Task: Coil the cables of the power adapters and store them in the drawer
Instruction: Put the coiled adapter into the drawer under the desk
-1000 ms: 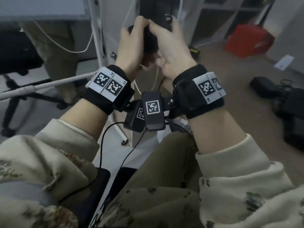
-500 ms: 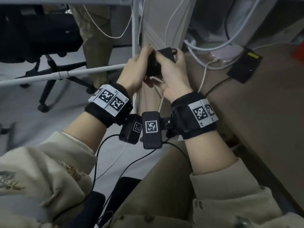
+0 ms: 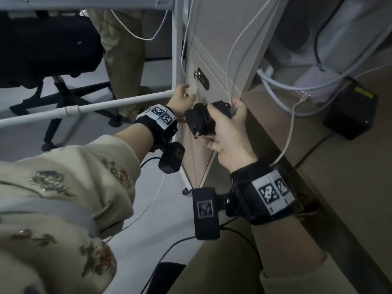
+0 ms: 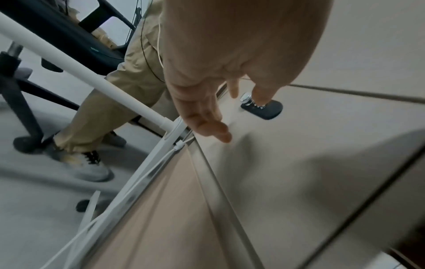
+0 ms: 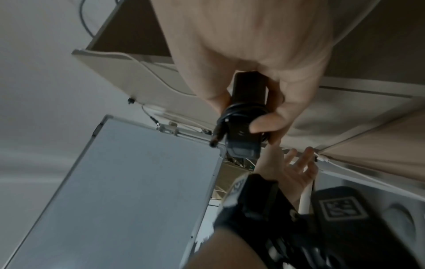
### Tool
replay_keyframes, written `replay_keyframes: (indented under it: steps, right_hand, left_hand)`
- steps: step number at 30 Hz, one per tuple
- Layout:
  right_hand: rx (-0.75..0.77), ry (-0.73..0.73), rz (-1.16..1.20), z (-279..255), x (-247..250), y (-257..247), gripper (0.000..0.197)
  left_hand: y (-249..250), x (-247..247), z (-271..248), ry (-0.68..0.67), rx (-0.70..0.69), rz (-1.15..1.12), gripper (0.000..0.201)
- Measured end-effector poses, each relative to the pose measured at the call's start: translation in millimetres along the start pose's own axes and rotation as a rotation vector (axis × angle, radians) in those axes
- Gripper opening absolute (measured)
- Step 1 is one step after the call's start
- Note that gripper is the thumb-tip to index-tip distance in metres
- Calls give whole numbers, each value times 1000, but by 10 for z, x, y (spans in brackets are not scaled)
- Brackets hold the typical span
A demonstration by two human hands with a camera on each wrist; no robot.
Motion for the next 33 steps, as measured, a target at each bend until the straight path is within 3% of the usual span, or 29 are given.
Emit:
replay_keyframes:
  steps: [3, 6, 8, 11, 15, 19, 25, 30, 33]
  right_hand:
    - [118, -43, -116, 11, -97, -15, 63]
    - [162, -106, -216, 39, -221, 8, 55]
    - [177, -133, -242, 59, -250, 3, 55]
    - [226, -148, -216, 27, -226, -74, 53]
    - [347, -63, -236, 1, -213, -213, 68]
    - [502, -203, -232, -193, -380, -409, 68]
    - [504, -279, -232, -264, -515, -427, 67]
    - [533, -169, -221, -214, -381, -336, 88]
    - [585, -185, -283, -334, -411, -294, 97]
  left_hand:
    - [49, -3, 316, 25, -92, 79, 55]
    - [84, -35, 571, -22, -123, 160, 53]
    - [132, -32, 611, -27, -104, 268, 46]
    - [78, 76, 644, 72, -17, 451, 46]
    - [83, 88, 652, 160, -33, 292, 50]
    - [148, -22, 699, 130, -30, 184, 44]
    - [177, 33, 723, 90, -35, 319, 40]
    - [163, 135, 679, 74, -63, 327, 36]
    - [155, 189, 631, 57, -57, 334, 33]
Point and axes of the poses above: each hand's wrist, its own z-axis towards the middle knuckle, its own x-axis out of the back of the hand, y = z × x, the point moved 10 cm from there along z, towards the middle knuckle, and after that the axes turned 8 degrees about -x, right-handed, at the moved point
